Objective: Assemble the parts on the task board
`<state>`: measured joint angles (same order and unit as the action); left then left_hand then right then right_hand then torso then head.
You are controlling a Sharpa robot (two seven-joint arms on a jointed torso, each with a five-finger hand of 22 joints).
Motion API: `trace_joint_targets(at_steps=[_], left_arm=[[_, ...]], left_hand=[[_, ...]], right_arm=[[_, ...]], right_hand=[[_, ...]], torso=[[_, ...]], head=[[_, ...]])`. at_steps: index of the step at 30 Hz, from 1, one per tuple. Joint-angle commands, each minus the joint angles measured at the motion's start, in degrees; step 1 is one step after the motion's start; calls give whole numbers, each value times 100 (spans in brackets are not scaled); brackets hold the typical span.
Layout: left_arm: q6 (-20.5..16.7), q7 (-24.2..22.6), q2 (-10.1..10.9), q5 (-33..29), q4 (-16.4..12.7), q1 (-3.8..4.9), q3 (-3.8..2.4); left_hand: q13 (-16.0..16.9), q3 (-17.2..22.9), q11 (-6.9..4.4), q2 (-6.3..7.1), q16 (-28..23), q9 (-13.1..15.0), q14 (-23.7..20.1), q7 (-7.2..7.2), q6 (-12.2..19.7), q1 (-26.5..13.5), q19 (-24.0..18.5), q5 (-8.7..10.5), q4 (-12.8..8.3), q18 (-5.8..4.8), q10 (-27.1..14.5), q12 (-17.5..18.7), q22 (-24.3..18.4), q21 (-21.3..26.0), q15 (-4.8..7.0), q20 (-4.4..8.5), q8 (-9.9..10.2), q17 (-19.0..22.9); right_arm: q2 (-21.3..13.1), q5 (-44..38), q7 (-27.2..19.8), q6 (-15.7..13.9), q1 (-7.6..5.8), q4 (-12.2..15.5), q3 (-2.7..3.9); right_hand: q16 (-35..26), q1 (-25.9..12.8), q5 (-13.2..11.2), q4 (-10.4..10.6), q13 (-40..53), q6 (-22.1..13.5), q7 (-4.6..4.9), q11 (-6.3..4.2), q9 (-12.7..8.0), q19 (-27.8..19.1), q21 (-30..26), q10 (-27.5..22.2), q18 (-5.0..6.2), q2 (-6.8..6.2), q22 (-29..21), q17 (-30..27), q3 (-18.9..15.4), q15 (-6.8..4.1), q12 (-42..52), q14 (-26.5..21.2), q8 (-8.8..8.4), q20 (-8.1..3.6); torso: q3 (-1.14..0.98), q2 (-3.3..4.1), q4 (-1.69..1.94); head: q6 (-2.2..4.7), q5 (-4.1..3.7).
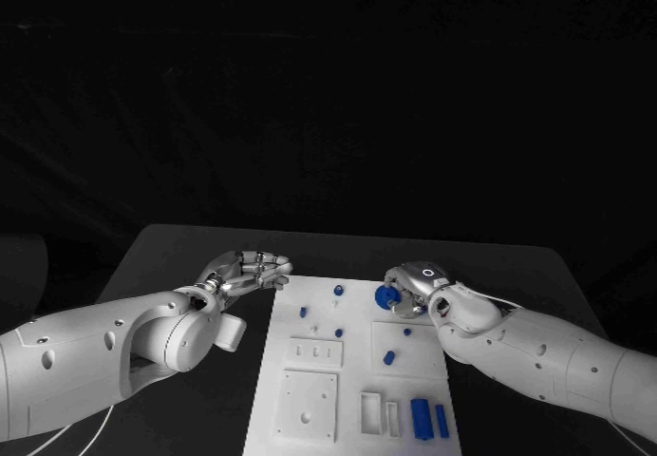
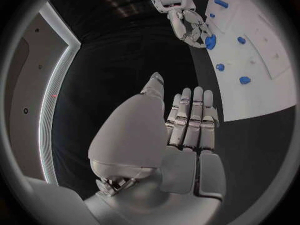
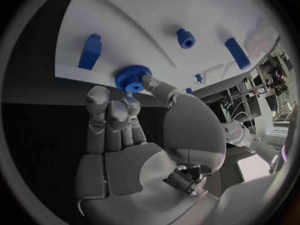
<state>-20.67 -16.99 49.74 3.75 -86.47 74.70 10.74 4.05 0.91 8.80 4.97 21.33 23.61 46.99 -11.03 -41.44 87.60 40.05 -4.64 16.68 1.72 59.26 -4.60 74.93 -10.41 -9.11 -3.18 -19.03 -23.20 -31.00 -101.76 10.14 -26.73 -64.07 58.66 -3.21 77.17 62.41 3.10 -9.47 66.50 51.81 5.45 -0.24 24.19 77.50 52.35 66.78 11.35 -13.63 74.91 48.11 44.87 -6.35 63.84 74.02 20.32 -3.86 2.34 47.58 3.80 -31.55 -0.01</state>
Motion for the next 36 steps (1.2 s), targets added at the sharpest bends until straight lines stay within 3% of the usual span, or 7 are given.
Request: trace_joint_targets(at_steps=[1, 6, 15, 23, 25, 28, 36], left_arm=[[56, -37, -4, 32, -9, 6, -7], [56, -39, -4, 32, -8, 7, -9], [44, -42, -2, 32, -11, 13, -11], [40, -44, 1, 32, -29, 24, -11], [38, -41, 4, 32, -33, 26, -12], [36, -45, -14, 32, -24, 28, -13], [47, -55, -37, 32, -33, 34, -17]], left_hand=[[-8, -26, -7, -6, 25, -8, 8, 13, -4, 12, -9, 21, -6, 93, -16, 37, 119, 19, -4, -16, 40, 8], [-9, -26, -8, -5, 25, -9, 8, 14, -4, 14, -10, 21, -7, 93, -18, 40, 119, 20, -4, -16, 41, 8], [-10, -25, -10, -4, 26, -10, 8, 17, -3, 17, -9, 21, -8, 94, -22, 44, 119, 20, -4, -16, 43, 9], [-10, -25, -12, -3, 26, -11, 9, 19, -4, 18, -8, 22, -8, 95, -23, 47, 119, 20, -6, -16, 44, 9], [-10, -24, -12, -3, 26, -12, 9, 20, -4, 18, -7, 22, -8, 95, -23, 47, 119, 20, -6, -16, 44, 9], [-10, -25, -11, -2, 27, -12, 9, 20, -4, 17, -7, 22, -7, 95, -24, 48, 119, 20, -7, -16, 45, 10], [-10, -24, -8, -4, 27, -13, 10, 20, -4, 17, -6, 22, -6, 96, -25, 50, 119, 19, -9, -17, 46, 10]], right_arm=[[-11, -295, 226, 81, -27, 124, -15], [-26, -474, 341, -48, -94, 293, -11], [-27, -653, 508, -201, -193, 677, -8], [116, -811, 594, -192, -194, 931, -8], [210, -807, 582, -176, -194, 926, -8], [311, -807, 572, -150, -193, 912, -8], [554, -811, 560, -48, -192, 824, -14]], right_hand=[[-31, -50, -13, 26, -11, 483, 38, -35, 143, 13, 39, 15, 365, -11, 116, 19, 29, -41, 35, 1, -1, -15], [-28, -59, -15, 44, -16, 497, 31, -42, 152, 21, 54, 26, 365, -47, 115, 36, 39, -47, 40, 5, 2, -22], [-49, -11, -7, 83, -37, 530, 21, -50, 174, 5, 80, 38, 365, -187, 110, 65, 120, -52, 36, 10, 2, -12], [-64, -15, -12, 135, -50, 541, 20, -52, 183, 3, 92, 43, 365, -245, 106, 78, 142, -54, 31, 15, -3, -5], [-65, -17, -14, 144, -51, 541, 20, -52, 184, 3, 94, 44, 365, -253, 105, 80, 144, -54, 31, 16, -5, -4], [-66, -16, -14, 147, -52, 541, 20, -52, 185, 3, 94, 44, 365, -256, 105, 81, 145, -54, 31, 16, -6, -4], [-68, -15, -14, 154, -53, 539, 20, -52, 185, 3, 95, 44, 365, -255, 104, 83, 148, -55, 30, 17, -8, -5]], torso=[[-1, 2, -2], [-2, 4, -5], [4, 7, 3], [9, 14, 8], [4, 15, 9], [0, 15, 3], [20, 14, 18]], head=[[20, 3], [73, 0], [155, 74], [129, 102], [129, 147], [129, 142], [99, 177]])
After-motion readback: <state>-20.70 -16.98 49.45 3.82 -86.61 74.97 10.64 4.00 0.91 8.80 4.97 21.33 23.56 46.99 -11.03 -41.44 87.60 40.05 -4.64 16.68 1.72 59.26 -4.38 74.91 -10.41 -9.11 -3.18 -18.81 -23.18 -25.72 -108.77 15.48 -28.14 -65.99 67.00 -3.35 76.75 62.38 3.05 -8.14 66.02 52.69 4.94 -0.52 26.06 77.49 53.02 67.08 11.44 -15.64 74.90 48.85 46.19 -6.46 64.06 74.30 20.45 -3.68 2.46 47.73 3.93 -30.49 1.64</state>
